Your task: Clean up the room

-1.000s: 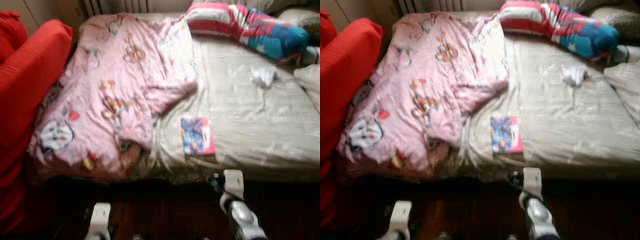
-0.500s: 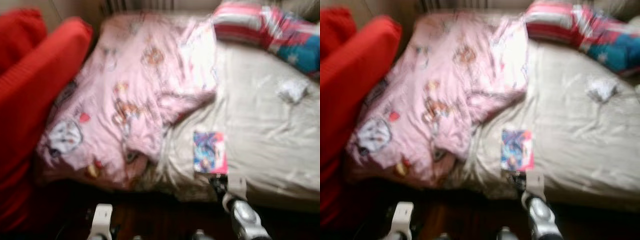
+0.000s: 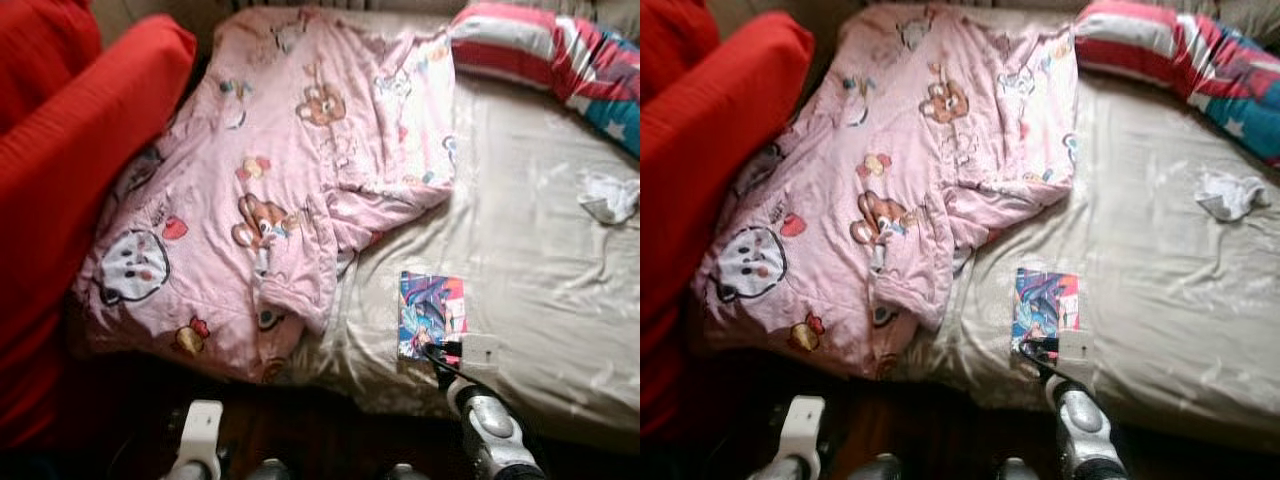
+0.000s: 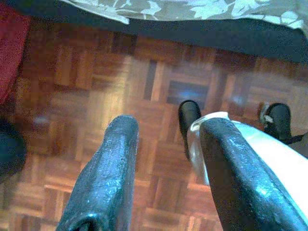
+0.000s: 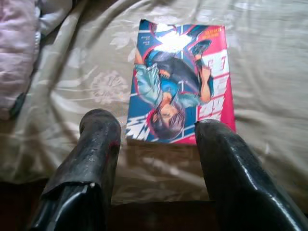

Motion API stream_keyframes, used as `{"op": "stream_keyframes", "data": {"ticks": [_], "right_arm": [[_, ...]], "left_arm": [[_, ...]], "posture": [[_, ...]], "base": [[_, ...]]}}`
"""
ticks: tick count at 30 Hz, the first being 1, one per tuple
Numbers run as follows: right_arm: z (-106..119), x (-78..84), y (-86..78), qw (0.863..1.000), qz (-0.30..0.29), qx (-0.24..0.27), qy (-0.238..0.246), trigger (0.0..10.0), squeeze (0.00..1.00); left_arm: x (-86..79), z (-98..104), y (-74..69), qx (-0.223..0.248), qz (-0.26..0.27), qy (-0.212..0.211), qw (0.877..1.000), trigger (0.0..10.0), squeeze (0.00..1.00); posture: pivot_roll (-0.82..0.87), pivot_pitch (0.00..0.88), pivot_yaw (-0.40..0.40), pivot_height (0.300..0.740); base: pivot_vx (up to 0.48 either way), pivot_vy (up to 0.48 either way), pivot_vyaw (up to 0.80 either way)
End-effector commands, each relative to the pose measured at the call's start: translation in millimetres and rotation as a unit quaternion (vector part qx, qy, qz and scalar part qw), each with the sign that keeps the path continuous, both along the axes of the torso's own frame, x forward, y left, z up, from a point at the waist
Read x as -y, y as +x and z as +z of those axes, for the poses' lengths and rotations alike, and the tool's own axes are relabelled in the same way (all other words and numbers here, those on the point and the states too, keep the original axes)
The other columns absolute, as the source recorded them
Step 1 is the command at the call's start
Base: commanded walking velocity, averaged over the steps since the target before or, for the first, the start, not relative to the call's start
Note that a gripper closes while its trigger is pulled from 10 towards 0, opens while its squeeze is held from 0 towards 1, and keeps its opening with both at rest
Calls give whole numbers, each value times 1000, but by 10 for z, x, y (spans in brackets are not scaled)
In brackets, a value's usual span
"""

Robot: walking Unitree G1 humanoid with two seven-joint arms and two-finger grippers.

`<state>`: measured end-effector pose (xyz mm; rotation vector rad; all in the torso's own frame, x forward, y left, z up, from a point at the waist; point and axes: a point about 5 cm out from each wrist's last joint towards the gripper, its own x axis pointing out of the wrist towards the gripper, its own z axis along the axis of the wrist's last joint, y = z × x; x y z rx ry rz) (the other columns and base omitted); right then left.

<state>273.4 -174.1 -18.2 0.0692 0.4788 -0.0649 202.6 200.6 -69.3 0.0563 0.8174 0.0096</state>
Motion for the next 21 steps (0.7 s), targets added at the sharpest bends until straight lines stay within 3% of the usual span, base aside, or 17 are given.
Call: {"op": "stream_keyframes", "data": {"ticks": [1, 7, 14, 16, 21], "right_arm": [[-73, 39, -77, 1000, -10, -21, 3, 10000, 0], [-67, 29, -68, 1000, -10, -21, 2, 10000, 0], [-47, 46, -50, 1000, -12, -16, -4, 10000, 0], [-40, 39, -40, 1000, -11, -14, -5, 10000, 0], [-26, 29, -26, 1000, -11, -9, -3, 10000, 0]], "left_arm": [[-25, -44, -82, -16, 0, 3, 1000, 10000, 0], [-29, -43, -83, -16, -1, 3, 1000, 10000, 0], [-45, -63, -125, -23, -2, 4, 1000, 10000, 0], [16, -19, -29, -5, -7, 1, 1000, 10000, 0], [2, -24, -40, -9, -4, 2, 1000, 10000, 0]], "posture": [[1, 213, 50, 740], [-3, 208, 51, 740], [-2, 200, 50, 740], [0, 198, 50, 740], [2, 197, 50, 740]], "base": [[244, 0, 0], [249, 0, -387], [250, 0, 0], [251, 0, 0], [207, 0, 0]]}}
